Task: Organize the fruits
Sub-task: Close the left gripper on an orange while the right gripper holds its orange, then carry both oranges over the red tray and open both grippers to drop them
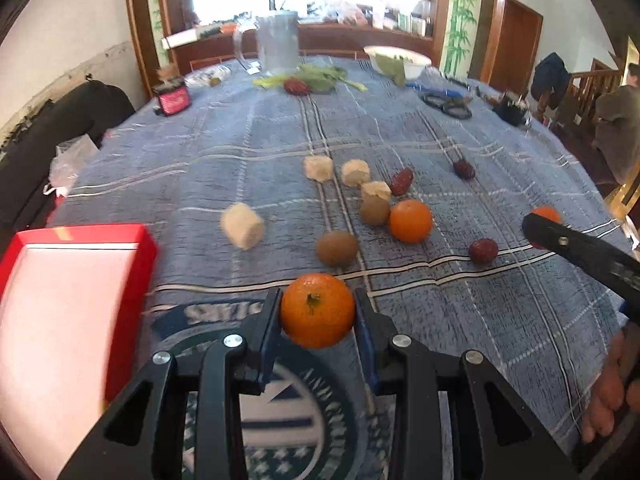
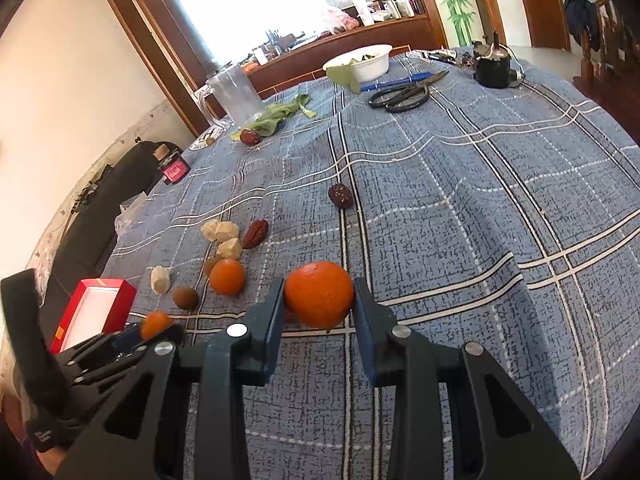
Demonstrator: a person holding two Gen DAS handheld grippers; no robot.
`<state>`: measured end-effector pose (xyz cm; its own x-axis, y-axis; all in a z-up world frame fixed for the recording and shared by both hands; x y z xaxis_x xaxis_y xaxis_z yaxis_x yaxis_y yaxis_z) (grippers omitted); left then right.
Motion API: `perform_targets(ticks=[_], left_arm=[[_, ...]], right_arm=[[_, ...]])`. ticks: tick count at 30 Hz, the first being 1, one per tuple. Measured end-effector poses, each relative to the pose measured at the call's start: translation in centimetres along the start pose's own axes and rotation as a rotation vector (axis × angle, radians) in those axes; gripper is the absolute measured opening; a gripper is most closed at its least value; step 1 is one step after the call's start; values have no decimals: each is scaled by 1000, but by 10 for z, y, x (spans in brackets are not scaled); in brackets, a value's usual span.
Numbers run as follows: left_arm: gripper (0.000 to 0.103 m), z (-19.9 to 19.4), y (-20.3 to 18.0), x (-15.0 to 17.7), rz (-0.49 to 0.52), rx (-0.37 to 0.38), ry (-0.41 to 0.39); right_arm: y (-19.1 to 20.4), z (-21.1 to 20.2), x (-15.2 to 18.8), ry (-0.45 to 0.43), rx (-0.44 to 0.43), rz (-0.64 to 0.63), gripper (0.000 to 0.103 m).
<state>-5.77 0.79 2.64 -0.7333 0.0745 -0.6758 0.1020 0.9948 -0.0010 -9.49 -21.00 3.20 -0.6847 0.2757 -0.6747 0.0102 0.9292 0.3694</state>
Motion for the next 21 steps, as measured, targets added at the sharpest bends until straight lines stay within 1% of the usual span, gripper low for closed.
perform_targets(ticks=[5, 9, 13, 16, 18, 19, 21], left_arm=[[34, -37, 24, 5, -36, -12, -67], [34, -66, 49, 11, -69, -51, -118], [34, -85, 70, 18, -96, -87, -147], [34, -94, 89, 26, -116, -107, -156], [34, -99, 104, 33, -141, -127, -160], [34, -101, 110, 35, -146, -141, -163], [34, -102, 123, 39, -153, -188, -166]], right_arm=[[1, 0, 0, -13, 21, -19, 35], [2, -1, 0, -31, 47, -36, 34], [4, -1, 1, -44, 69, -51, 34], [9, 1, 2, -37, 76, -57, 34], [18, 2, 4, -29, 58, -67, 34], [29, 2, 5, -16, 28, -78, 35], [49, 4, 8, 0, -13, -97, 35]])
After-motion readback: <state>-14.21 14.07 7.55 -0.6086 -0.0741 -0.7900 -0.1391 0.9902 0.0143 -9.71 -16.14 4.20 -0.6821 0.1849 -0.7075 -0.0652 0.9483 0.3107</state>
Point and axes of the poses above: each gripper's, at about its wrist camera, not at the fingertips, and z roughly the way its jaws point, y to its left, x to its underside, the point moved 1 cm from there along z, roughly the way its jaws point, and after that the axes turned 3 degrees about -y, right-handed, at the moved point
